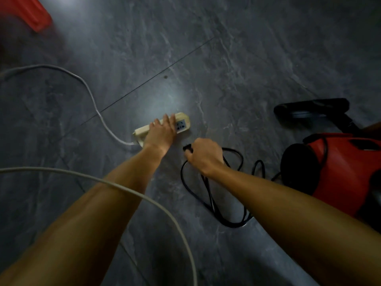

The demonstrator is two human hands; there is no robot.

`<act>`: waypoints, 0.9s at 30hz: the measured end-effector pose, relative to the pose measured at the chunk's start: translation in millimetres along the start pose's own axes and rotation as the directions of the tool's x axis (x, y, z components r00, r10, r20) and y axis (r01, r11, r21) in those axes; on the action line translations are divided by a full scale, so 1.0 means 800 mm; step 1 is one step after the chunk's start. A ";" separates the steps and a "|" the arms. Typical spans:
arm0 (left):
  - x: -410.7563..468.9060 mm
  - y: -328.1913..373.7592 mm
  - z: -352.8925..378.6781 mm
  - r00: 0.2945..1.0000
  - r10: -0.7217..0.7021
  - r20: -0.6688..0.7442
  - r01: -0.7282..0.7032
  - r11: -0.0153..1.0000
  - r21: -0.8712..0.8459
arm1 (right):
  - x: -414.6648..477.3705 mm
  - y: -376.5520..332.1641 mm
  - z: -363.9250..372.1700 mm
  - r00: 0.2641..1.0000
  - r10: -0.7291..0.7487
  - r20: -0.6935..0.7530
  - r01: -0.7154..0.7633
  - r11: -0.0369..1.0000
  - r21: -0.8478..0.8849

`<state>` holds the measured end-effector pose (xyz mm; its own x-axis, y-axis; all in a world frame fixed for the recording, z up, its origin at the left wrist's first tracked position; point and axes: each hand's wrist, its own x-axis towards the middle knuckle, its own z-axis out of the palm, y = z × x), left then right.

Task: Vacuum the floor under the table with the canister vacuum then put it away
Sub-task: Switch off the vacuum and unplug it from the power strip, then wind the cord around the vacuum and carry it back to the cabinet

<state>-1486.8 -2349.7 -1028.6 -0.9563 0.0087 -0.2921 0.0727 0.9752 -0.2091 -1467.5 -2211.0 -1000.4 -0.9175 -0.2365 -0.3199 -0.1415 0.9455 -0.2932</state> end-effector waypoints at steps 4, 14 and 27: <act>-0.004 -0.009 -0.006 1.000 0.009 0.010 -0.009 1.000 0.003 | 0.002 0.024 -0.006 0.997 0.046 -0.065 -0.035 0.986 0.162; -0.083 -0.010 -0.121 0.997 -0.073 0.022 0.073 0.835 -0.546 | -0.032 -0.029 -0.147 0.977 0.144 -0.160 -0.021 0.802 0.596; -0.294 -0.076 -0.541 0.973 -0.219 0.077 0.203 0.641 -0.740 | -0.205 -0.154 -0.611 0.891 0.020 -0.453 0.256 0.802 0.539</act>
<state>-1389.0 -2315.4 -543.1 -0.9244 -0.2224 -0.3098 -0.3569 0.7906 0.4975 -1481.4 -2179.2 -471.3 -0.9890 -0.0905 0.1167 -0.1476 0.5776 -0.8029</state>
